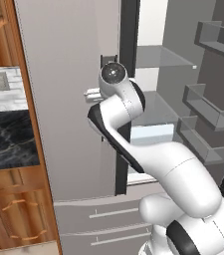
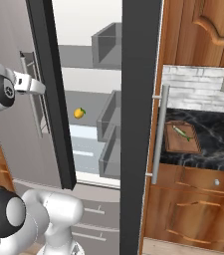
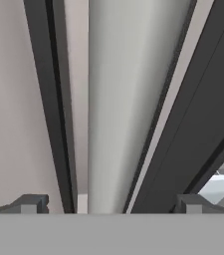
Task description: Retrieve a lemon from the fridge and place it on the cutting board with the fish.
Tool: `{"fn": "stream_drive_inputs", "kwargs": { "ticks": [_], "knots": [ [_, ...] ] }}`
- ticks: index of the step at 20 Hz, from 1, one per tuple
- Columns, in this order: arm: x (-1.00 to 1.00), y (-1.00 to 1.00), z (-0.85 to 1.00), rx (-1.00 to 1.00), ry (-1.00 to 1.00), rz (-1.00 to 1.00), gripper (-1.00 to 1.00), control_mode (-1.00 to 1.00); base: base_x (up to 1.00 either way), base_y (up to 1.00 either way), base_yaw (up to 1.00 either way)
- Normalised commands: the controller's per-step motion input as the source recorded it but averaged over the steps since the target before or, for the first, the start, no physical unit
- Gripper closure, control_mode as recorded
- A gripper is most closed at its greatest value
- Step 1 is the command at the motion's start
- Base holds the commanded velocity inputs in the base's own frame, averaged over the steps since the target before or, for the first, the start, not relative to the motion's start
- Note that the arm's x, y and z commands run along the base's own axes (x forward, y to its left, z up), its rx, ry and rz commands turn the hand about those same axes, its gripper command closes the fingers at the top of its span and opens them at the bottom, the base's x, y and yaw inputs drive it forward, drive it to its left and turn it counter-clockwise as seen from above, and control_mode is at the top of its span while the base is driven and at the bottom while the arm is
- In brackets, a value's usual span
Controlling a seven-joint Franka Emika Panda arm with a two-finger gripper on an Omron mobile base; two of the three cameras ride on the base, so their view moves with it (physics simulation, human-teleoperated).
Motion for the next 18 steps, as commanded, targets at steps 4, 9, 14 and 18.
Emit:
{"fn": "stream_drive_inputs", "kwargs": {
  "ticks": [4, 9, 14, 18],
  "knots": [
    [0.08, -0.17, -0.27, -0.02, -0.11, 0.00, -1.00, -1.00, 0.00, 0.00, 0.00],
    [0.14, 0.21, -0.06, 0.00, -0.11, 0.00, -1.00, -1.00, 0.00, 0.00, 0.00],
    [0.05, 0.26, 0.00, 0.00, -0.05, 0.00, -1.00, -1.00, 0.00, 0.00, 0.00],
    [0.02, 0.36, 0.00, 0.00, 0.00, -0.01, -1.00, -1.00, 0.00, 0.00, 0.00]
  ]
}}
